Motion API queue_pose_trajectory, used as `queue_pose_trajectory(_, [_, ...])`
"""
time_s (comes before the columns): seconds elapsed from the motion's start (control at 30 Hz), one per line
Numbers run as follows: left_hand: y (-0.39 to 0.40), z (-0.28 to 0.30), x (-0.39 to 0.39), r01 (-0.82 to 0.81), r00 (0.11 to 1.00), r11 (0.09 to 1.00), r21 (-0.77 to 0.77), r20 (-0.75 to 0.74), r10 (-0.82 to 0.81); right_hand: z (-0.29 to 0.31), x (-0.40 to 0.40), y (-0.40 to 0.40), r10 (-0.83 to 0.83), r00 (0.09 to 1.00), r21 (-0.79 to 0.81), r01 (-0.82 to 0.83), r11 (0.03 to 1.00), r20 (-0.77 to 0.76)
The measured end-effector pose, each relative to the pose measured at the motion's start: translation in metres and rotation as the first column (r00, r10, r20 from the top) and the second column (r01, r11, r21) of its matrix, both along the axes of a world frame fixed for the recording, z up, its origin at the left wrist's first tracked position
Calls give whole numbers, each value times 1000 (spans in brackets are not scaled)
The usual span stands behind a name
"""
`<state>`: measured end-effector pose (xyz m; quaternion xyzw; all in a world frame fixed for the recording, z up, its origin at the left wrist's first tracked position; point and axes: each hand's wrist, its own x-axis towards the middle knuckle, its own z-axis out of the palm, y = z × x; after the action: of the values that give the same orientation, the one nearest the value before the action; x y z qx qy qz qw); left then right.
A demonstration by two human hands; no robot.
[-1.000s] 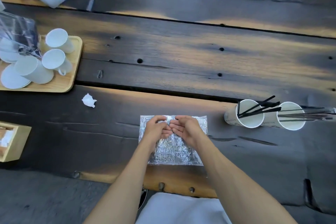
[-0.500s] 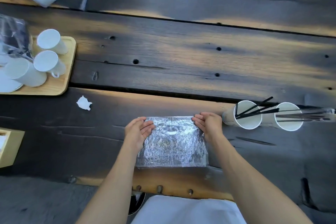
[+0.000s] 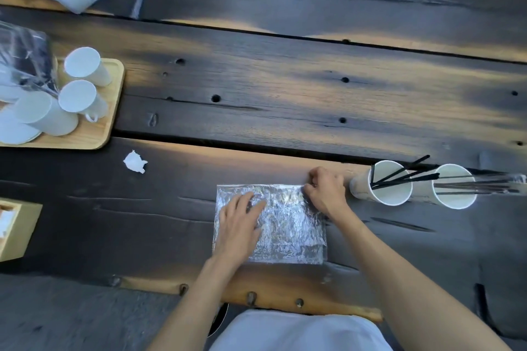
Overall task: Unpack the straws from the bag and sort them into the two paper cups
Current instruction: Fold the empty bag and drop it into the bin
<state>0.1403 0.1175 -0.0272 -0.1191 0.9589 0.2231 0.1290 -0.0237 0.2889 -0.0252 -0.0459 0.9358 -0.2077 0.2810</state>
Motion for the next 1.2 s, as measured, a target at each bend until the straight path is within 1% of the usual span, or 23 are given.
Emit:
queue_pose_trajectory(0.03, [3, -4, 5, 42, 997, 998, -51, 73, -38, 0, -1, 1, -19, 1000, -2, 19, 1000, 24])
queue_pose_trajectory(0.1, [5, -9, 10, 67, 982, 994, -81, 179, -52, 1, -3, 2, -43, 997, 24, 41, 999, 61])
queue_pose_trajectory(0.27, [4, -4, 4, 102, 965, 988, -119, 252, -69, 0, -3, 9, -78, 983, 58, 70, 996, 164])
queue_pose_trajectory(0.33, [4, -4, 4, 101, 965, 986, -131, 255, -65, 1, -3, 13, -107, 976, 35, 102, 994, 192])
queue_pose_trajectory(0.4, [4, -4, 4, 98, 966, 987, -131, 253, -62, 2, -5, 15, -152, 964, -76, 172, 982, 219])
queue_pose_trajectory(0.47, [4, -3, 3, 93, 965, 987, -129, 256, -57, 6, -6, 14, -188, 940, -205, 252, 946, 286])
queue_pose_trajectory(0.53, [4, -2, 1, 89, 964, 988, -126, 260, -53, 8, -8, 16, -200, 920, -259, 295, 920, 337])
queue_pose_trajectory(0.6, [4, -1, 0, 89, 964, 988, -129, 262, -52, 8, -8, 19, -192, 915, -242, 289, 926, 356])
queue_pose_trajectory(0.73, [2, 1, 1, 102, 965, 984, -148, 256, -62, -9, -6, 26, -96, 948, -76, 124, 989, 305])
queue_pose_trajectory(0.77, [2, 1, 2, 111, 965, 981, -156, 252, -69, -9, -6, 25, -110, 947, -77, 139, 987, 303])
queue_pose_trajectory(0.8, [1, 1, 3, 120, 965, 979, -162, 250, -77, -5, -7, 22, -149, 941, -112, 190, 975, 304])
queue_pose_trajectory(0.9, [-1, -2, 6, 117, 968, 979, -169, 238, -75, 11, -5, 16, -266, 897, -243, 362, 900, 353])
queue_pose_trajectory(0.93, [-1, -3, 6, 113, 969, 977, -178, 236, -69, 14, -4, 17, -283, 863, -297, 424, 855, 418])
queue_pose_trajectory(1.0, [0, -3, 6, 101, 971, 976, -192, 235, -54, 23, 3, 20, -270, 755, -345, 547, 763, 598])
queue_pose_trajectory(1.03, [2, -3, 5, 92, 970, 977, -195, 240, -43, 28, 9, 23, -250, 722, -329, 557, 763, 645])
queue_pose_trajectory(1.1, [7, -1, 1, 70, 964, 978, -195, 265, -17, 29, 23, 31, -214, 714, -282, 507, 815, 667])
queue_pose_trajectory(1.13, [9, -1, -1, 52, 962, 980, -192, 272, 2, 28, 30, 35, -205, 724, -278, 488, 828, 659])
queue_pose_trajectory(1.2, [16, -2, -6, 9, 962, 983, -183, 271, 42, 27, 42, 41, -210, 770, -328, 478, 815, 602])
